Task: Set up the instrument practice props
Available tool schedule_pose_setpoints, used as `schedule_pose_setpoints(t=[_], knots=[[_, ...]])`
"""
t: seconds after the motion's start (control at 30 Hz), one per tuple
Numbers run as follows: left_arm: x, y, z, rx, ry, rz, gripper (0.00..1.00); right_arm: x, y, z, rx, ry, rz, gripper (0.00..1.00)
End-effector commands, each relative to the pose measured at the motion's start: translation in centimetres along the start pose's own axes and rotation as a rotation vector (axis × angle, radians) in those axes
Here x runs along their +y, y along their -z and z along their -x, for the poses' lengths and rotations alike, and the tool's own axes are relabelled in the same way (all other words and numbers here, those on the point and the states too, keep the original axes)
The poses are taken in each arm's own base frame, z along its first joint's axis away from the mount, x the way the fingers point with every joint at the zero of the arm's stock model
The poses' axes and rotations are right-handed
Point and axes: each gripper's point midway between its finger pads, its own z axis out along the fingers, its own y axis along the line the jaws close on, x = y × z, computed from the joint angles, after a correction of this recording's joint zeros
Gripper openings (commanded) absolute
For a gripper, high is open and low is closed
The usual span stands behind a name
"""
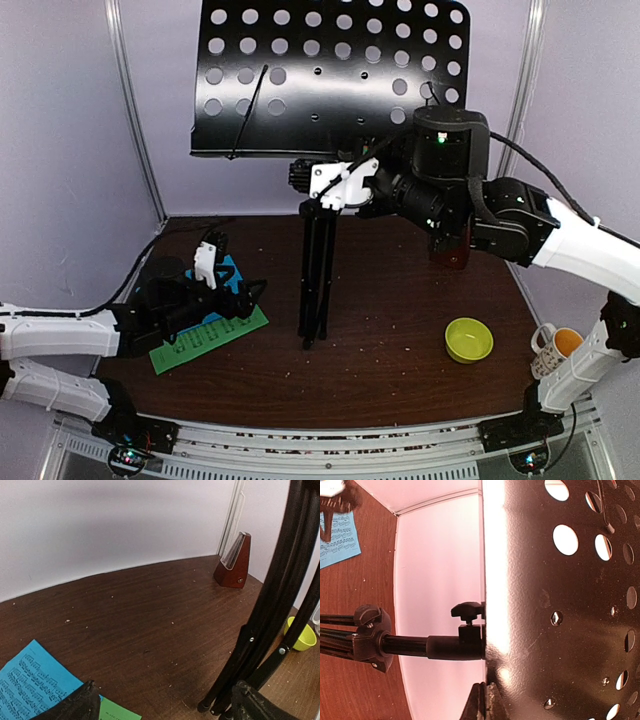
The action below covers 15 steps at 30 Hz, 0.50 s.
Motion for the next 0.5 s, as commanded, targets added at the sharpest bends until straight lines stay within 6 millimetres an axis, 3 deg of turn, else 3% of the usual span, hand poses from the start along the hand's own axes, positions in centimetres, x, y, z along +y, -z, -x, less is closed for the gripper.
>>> schedule_pose_setpoints(t=[0.0, 0.13, 0.47], knots=[[-2.6, -0.9, 5.3, -0.207, -0.092, -0.009, 0.93, -12.1, 4.8, -0.9, -0.030, -0.266, -0.363, 0.00], [-4.4, -2.1, 5.4, -0.214, -0.099, -0.028, 0.91, -11.8, 4.7, -0.6, -0.018, -0.262, -0.367, 0.00], [-6.5, -4.4, 5.2, -0.214, -0.157, 0.062, 0.90, -11.4, 4.5, -0.3, -0.002, -0.263, -0.371, 0.00]])
